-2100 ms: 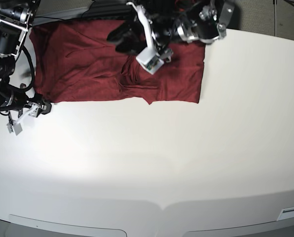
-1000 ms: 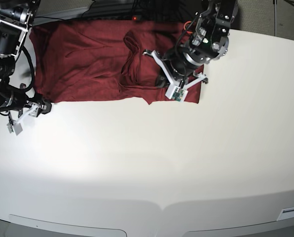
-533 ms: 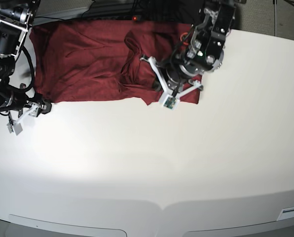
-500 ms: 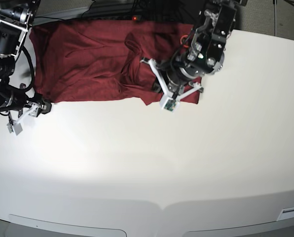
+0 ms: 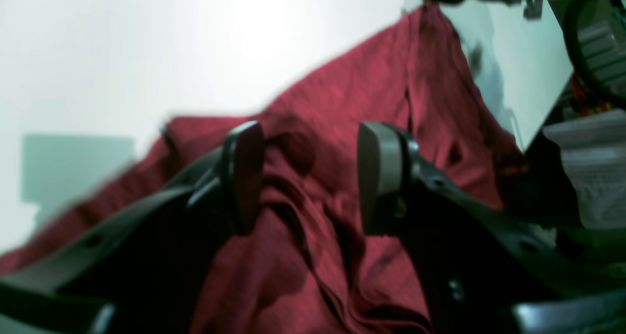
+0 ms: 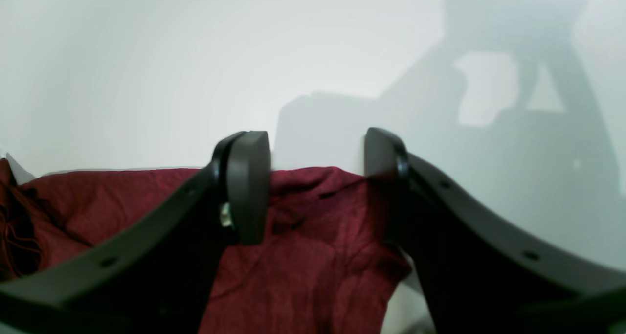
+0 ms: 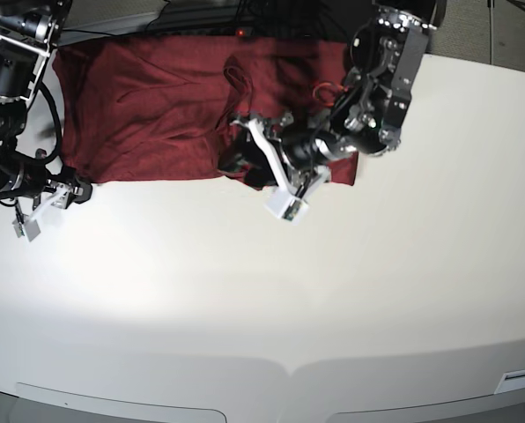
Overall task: Fold the T-shirt properly
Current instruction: 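Lower the left gripper onto the folded shirt and grasp the fold, then drag the grasped fold with the left gripper toward the right gripper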
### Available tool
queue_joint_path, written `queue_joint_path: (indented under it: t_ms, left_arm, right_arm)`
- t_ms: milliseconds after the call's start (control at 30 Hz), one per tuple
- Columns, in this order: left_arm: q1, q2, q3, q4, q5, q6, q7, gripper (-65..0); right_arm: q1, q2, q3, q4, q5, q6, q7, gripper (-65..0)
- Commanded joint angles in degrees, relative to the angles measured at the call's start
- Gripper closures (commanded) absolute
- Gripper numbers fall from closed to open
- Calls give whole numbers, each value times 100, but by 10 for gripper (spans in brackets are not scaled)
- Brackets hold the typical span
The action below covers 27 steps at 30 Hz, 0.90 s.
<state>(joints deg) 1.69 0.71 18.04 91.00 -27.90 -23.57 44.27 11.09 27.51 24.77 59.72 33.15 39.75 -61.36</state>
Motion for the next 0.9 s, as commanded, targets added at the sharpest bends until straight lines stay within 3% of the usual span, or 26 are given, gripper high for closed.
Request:
queue_joint_path:
  t_ms: [0, 67, 200, 333, 367, 533, 700, 867]
  left_arm:
    - [-129, 37, 0, 92, 44, -46, 0, -300]
    - [-232, 35, 0, 92, 420, 4, 109, -300]
    - [-297, 37, 0, 92, 1443, 503, 61, -265]
    - [-278, 37, 2, 92, 1703, 518, 57, -23]
    - [-264, 37, 2, 92, 1698, 518, 81, 0]
    - [-70, 39, 13, 90, 1703, 511, 39, 0]
    - [352, 39, 13, 83, 2203, 516, -697, 0]
    - [527, 55, 59, 79, 2326, 518, -933, 0]
  right_arm:
    - [63, 105, 17, 63, -15, 25, -44, -315]
    - [63, 105, 17, 63, -17, 25, -44, -315]
    - [63, 105, 17, 63, -17, 25, -39, -315]
    - [63, 105, 17, 63, -17, 25, 4, -315]
    - [63, 103, 17, 63, -17, 25, 9, -315]
    - [63, 105, 17, 63, -15, 25, 79, -315]
    - [63, 105, 17, 63, -17, 25, 94, -315]
    - [63, 105, 17, 63, -15, 25, 96, -315]
